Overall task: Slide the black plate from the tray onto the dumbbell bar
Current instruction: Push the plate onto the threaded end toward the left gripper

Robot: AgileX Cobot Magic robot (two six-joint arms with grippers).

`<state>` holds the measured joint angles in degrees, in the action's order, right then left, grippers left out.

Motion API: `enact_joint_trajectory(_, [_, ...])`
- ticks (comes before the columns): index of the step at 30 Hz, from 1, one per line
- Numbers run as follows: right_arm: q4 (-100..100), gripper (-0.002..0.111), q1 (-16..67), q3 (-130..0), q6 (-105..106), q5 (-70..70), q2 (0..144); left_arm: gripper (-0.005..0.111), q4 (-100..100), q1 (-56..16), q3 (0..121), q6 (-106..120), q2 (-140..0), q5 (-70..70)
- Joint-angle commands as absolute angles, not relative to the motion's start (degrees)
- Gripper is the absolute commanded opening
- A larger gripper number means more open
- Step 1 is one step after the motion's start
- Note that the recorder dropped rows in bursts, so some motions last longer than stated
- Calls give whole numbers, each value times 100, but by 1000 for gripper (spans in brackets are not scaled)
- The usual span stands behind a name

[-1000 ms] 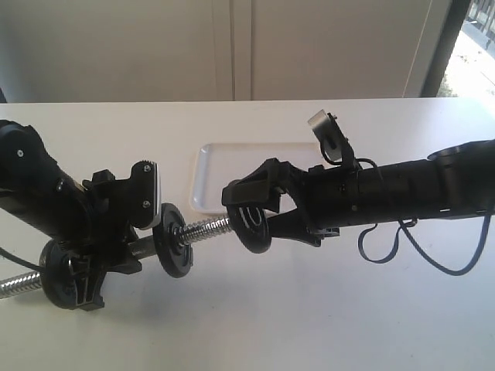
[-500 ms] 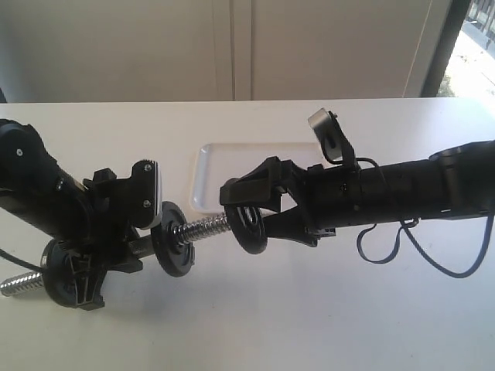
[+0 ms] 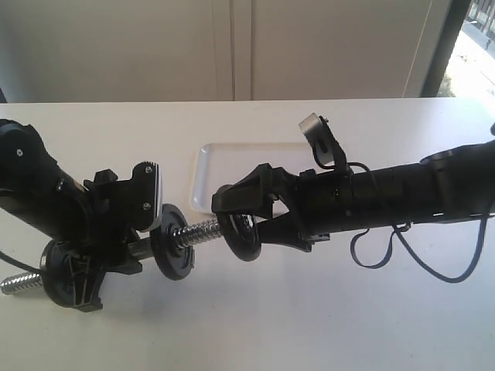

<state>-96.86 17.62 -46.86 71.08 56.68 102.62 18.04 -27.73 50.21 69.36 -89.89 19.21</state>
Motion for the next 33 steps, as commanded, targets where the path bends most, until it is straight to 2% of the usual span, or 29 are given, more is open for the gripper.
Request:
enact_joint_trajectory(1, [-9995,0,1893,-4740,7204,6110,10353,0,2098,-2809,5144,6916,-8734,1616])
enact_joint_trajectory(16, [-9995,0,1916,-4740,7181,6156,10687,0,2212,-2809,5144,6916,-8734,1616])
enact_joint_trajectory(27, [-9995,0,2630,-5151,7182,5626,10687,0,2397,-2809,5144,6916,-8734,1616])
enact_joint_trajectory(33, [-9995,0,2738,-5277,7169,5442,10687,0,2545,-2809,5144,6916,-8734,1591])
